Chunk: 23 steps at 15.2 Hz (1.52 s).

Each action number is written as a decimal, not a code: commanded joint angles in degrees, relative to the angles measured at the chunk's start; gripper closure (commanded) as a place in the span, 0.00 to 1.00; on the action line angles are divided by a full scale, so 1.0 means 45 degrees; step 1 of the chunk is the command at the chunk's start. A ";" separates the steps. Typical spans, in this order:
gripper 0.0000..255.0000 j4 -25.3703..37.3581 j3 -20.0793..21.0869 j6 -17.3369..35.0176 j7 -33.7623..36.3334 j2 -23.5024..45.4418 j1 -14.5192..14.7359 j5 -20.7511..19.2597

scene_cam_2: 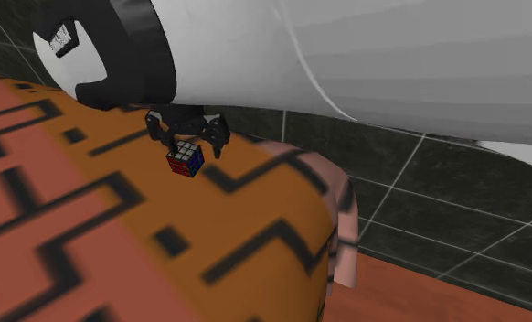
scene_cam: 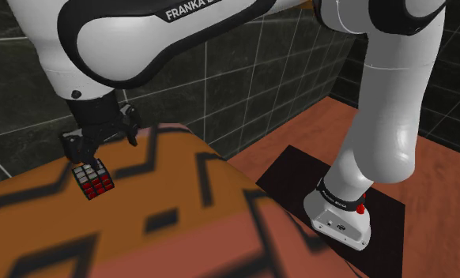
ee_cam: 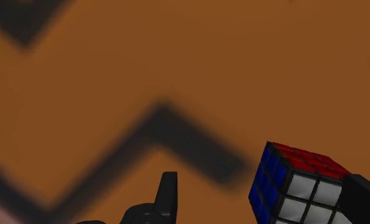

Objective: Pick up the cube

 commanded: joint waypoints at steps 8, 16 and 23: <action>0.00 0.2369 -0.0322 -0.0021 0.0956 0.2642 0.1319 -0.1047; 1.00 0.2010 -0.0393 0.0493 0.1047 0.2823 0.1329 -0.1169; 1.00 0.2049 -0.0399 0.0475 0.1036 0.2845 0.1332 -0.1175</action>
